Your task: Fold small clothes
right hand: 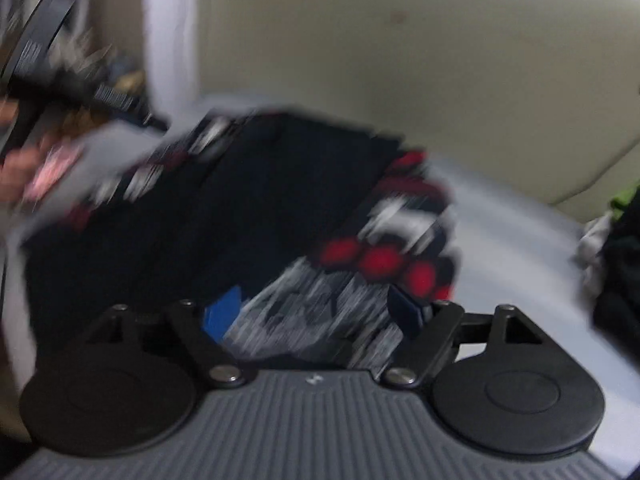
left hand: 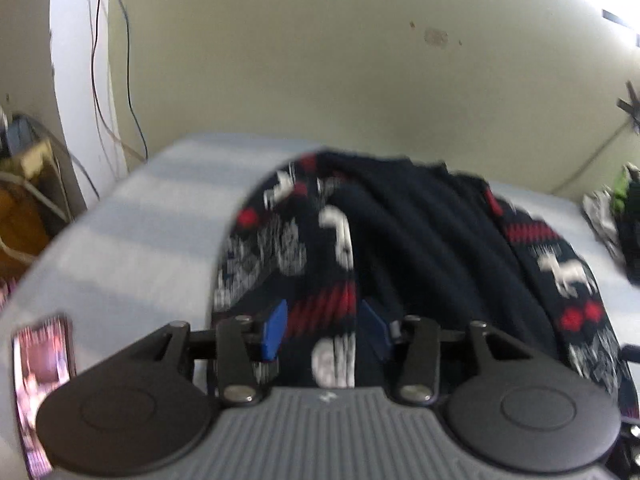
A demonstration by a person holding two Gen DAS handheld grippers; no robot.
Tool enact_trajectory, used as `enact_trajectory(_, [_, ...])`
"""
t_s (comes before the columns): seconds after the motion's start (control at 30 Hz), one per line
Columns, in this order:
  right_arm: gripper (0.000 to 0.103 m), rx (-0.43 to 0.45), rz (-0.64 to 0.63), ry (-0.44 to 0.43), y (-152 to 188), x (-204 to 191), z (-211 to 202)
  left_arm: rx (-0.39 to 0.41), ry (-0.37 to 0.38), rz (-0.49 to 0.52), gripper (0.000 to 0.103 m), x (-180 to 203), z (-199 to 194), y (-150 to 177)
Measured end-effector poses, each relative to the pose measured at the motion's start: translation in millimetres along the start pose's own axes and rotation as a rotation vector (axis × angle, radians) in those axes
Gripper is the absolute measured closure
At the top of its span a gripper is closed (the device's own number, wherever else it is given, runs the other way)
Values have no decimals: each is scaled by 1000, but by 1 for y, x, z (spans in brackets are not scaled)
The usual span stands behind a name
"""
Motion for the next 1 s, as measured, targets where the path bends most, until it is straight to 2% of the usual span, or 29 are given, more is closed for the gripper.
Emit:
enact_trajectory(0.03, [29, -15, -3, -4, 6, -1, -2, -1, 3, 6, 57, 2, -6, 7])
enact_trajectory(0.07, [64, -37, 14, -27, 9, 2, 0, 0, 1, 15, 55, 2, -11, 11])
enact_trajectory(0.1, [83, -33, 39, -34, 4, 6, -3, 3, -5, 20, 55, 1, -16, 15])
enact_trajectory(0.17, [88, -27, 129, -84, -4, 22, -19, 2, -14, 21, 54, -1, -23, 22])
enact_trajectory(0.2, [95, -15, 182, -114, -14, 32, -27, 2, -11, 19, 54, -1, -27, 26])
enact_trajectory(0.23, [94, 4, 228, -128, -28, 45, -35, 3, -6, 11, 54, -2, -31, 28])
enact_trajectory(0.27, [94, 42, 265, -125, -40, 60, -48, 4, 5, 7, 54, -1, -34, 30])
enact_trajectory(0.3, [94, 105, 282, -85, -57, 79, -62, 5, 20, 7, 54, 1, -36, 30])
enact_trajectory(0.37, [94, 222, 281, 59, -90, 126, -86, 8, 47, 14, 54, 8, -40, 32])
enact_trajectory(0.43, [94, 328, 294, 265, -121, 188, -103, 13, 63, 22, 54, 14, -46, 33])
enact_trajectory(0.47, [94, 379, 298, 416, -132, 221, -111, 16, 72, 29, 54, 18, -49, 34])
enact_trajectory(0.5, [90, 427, 274, 647, -139, 256, -119, 20, 79, 37, 54, 23, -52, 36])
enact_trajectory(0.53, [88, 422, 246, 861, -137, 282, -129, 23, 84, 43, 53, 26, -54, 38])
enact_trajectory(0.57, [88, 395, 263, 937, -133, 296, -132, 28, 88, 46, 51, 28, -58, 42])
enact_trajectory(0.6, [88, 406, 316, 831, -128, 294, -132, 31, 92, 49, 50, 29, -62, 45])
enact_trajectory(0.63, [87, 417, 383, 664, -122, 283, -127, 29, 91, 47, 47, 28, -65, 49])
enact_trajectory(0.67, [79, 383, 435, 510, -112, 266, -117, 17, 84, 43, 46, 25, -67, 54])
enact_trajectory(0.7, [66, 335, 457, 408, -102, 251, -103, 3, 71, 37, 45, 22, -67, 58])
enact_trajectory(0.8, [46, 182, 464, 91, -64, 177, -62, -34, 41, 0, 41, 9, -68, 69])
enact_trajectory(0.9, [44, 28, 438, -107, -29, 114, -29, -65, 42, -61, 34, -2, -70, 80])
enact_trajectory(0.97, [44, -54, 416, -180, -12, 82, -12, -75, 39, -91, 20, -7, -71, 87])
enact_trajectory(1.0, [43, -80, 427, -218, -5, 70, -7, -81, 34, -101, 20, -8, -71, 91])
Point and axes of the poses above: each gripper's, at about its wrist camera, not at the fingertips, and z roughly the way its jaws point, x to its right, y to its underside, the point moved 10 cm from there along z, roughly the way its jaws point, and after that the axes turned 10 degrees about z, right-handed, at the moved point
